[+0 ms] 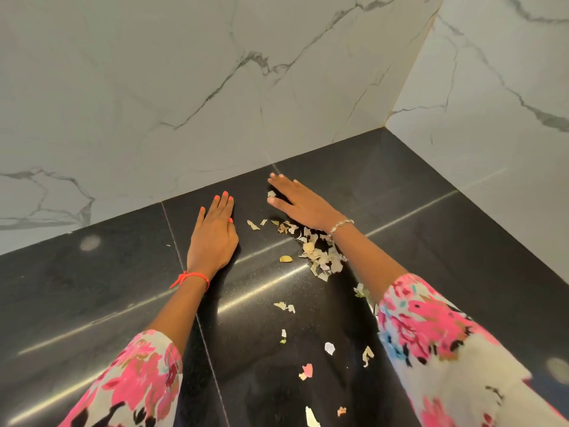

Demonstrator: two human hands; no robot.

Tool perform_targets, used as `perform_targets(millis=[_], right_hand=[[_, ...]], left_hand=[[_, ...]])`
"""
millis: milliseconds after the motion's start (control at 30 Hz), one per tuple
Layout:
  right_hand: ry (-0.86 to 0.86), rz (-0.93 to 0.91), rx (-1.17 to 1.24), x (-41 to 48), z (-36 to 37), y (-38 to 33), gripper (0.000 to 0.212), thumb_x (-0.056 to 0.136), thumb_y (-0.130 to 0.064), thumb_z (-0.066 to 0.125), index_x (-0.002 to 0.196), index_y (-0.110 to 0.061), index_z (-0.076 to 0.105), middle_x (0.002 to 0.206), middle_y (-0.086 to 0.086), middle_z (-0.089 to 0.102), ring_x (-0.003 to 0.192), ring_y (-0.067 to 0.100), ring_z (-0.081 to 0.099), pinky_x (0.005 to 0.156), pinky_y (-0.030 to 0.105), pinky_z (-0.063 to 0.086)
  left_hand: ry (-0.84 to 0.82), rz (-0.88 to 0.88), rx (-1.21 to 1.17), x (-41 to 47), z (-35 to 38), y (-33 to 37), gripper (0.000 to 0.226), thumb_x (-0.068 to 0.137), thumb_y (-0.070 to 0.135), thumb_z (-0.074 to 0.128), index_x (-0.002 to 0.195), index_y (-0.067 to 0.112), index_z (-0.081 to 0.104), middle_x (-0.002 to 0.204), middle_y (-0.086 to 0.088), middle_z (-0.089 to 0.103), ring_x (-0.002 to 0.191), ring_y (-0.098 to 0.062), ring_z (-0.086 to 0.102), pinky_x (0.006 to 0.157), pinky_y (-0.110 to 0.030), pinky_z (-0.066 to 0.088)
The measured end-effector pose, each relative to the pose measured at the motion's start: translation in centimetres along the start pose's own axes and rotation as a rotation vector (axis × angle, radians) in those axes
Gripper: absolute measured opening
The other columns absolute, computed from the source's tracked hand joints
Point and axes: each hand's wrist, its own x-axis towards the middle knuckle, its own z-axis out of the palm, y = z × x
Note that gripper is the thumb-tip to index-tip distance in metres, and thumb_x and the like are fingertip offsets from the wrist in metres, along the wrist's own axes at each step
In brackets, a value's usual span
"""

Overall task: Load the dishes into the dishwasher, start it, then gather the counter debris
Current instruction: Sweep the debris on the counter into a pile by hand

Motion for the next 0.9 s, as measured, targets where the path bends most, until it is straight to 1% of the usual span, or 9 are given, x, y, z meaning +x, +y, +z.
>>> perform_targets(millis=[133,267,333,433,500,567,667,767,900], right_hand=[[-0.042,-0.146,-0.177,-0.5,1.6,-0.8,0.058,0.1,-0.043,0.026,0.149,-0.016,0.012,0.157,-0.001,0.009,0.145,0.009,0.002,0.12,0.034,0.004],[-0.148,-0.329,-0.112,-5.3,2.1,-2.5,0.05,0.102,-0.034,0.028,0.148,-0.017,0.018,0.156,-0.002,0.014,0.144,0.008,0.005,0.117,0.027,-0.002],[-0.245,-0.345,0.0,-8.1,2.1,-3.1,0.046,0.102,-0.029,0.028,0.147,-0.019,0.024,0.155,-0.006,0.018,0.143,0.004,0.007,0.118,0.025,-0.003],[-0.342,-0.22,0.27,-10.8,0.9,-3.6,0.041,0.102,-0.027,0.027,0.143,-0.023,0.034,0.152,-0.011,0.024,0.14,-0.002,0.013,0.117,0.021,0.006],[-0.239,-0.118,0.313,-10.4,-0.3,-3.4,0.041,0.103,-0.027,0.025,0.143,-0.023,0.031,0.153,-0.011,0.02,0.135,-0.004,0.01,0.111,0.017,0.009],[-0.122,-0.028,0.267,-8.5,-1.1,-2.2,0.043,0.102,-0.031,0.024,0.145,-0.024,0.026,0.155,-0.01,0.014,0.135,-0.003,0.005,0.115,0.023,0.005],[-0.074,0.101,0.109,-5.1,-1.3,0.1,0.054,0.101,-0.038,0.026,0.149,-0.019,0.012,0.157,-0.006,0.003,0.143,0.006,-0.002,0.12,0.036,0.002],[-0.041,0.161,-0.031,-2.9,-0.4,0.8,0.065,0.098,-0.048,0.026,0.149,-0.014,0.003,0.158,-0.001,-0.005,0.145,0.012,-0.007,0.118,0.034,-0.004],[-0.021,0.152,-0.105,-0.6,0.5,-0.4,0.068,0.097,-0.052,0.024,0.149,-0.014,0.002,0.158,-0.001,-0.004,0.145,0.012,-0.006,0.118,0.037,-0.006]], left_hand=[[-0.006,0.001,-0.007,0.0,0.0,0.0,0.051,0.097,0.011,0.029,0.147,0.01,0.018,0.156,-0.001,0.013,0.145,-0.014,0.006,0.118,-0.032,0.001],[-0.006,0.016,0.006,0.0,0.0,0.0,0.051,0.097,0.01,0.029,0.147,0.008,0.019,0.156,-0.004,0.013,0.145,-0.016,0.008,0.118,-0.034,0.002],[-0.011,0.009,0.0,-0.1,-0.1,0.0,0.051,0.097,0.01,0.029,0.147,0.009,0.019,0.156,-0.003,0.014,0.145,-0.016,0.007,0.118,-0.034,0.002],[-0.012,0.004,0.007,-0.2,-0.1,0.3,0.051,0.097,0.009,0.028,0.147,0.008,0.019,0.156,-0.004,0.013,0.145,-0.016,0.008,0.118,-0.035,0.002],[-0.014,0.0,0.029,-0.3,-0.2,0.4,0.05,0.097,0.01,0.028,0.147,0.008,0.018,0.156,-0.005,0.013,0.145,-0.017,0.008,0.119,-0.035,0.003],[-0.015,-0.001,0.031,-0.3,-0.2,0.4,0.05,0.098,0.01,0.028,0.147,0.008,0.018,0.156,-0.005,0.013,0.145,-0.017,0.008,0.118,-0.035,0.003],[-0.024,0.004,-0.005,-0.3,-0.2,0.0,0.049,0.099,0.011,0.027,0.147,0.009,0.018,0.156,-0.003,0.013,0.145,-0.016,0.008,0.118,-0.032,0.001],[-0.02,0.004,-0.031,-0.2,0.0,-0.2,0.049,0.099,0.011,0.028,0.147,0.01,0.02,0.156,-0.002,0.014,0.144,-0.014,0.007,0.118,-0.031,0.0],[-0.002,0.002,-0.047,0.0,0.1,-0.2,0.049,0.098,0.011,0.029,0.146,0.01,0.021,0.156,-0.002,0.015,0.144,-0.014,0.008,0.118,-0.032,0.0]])
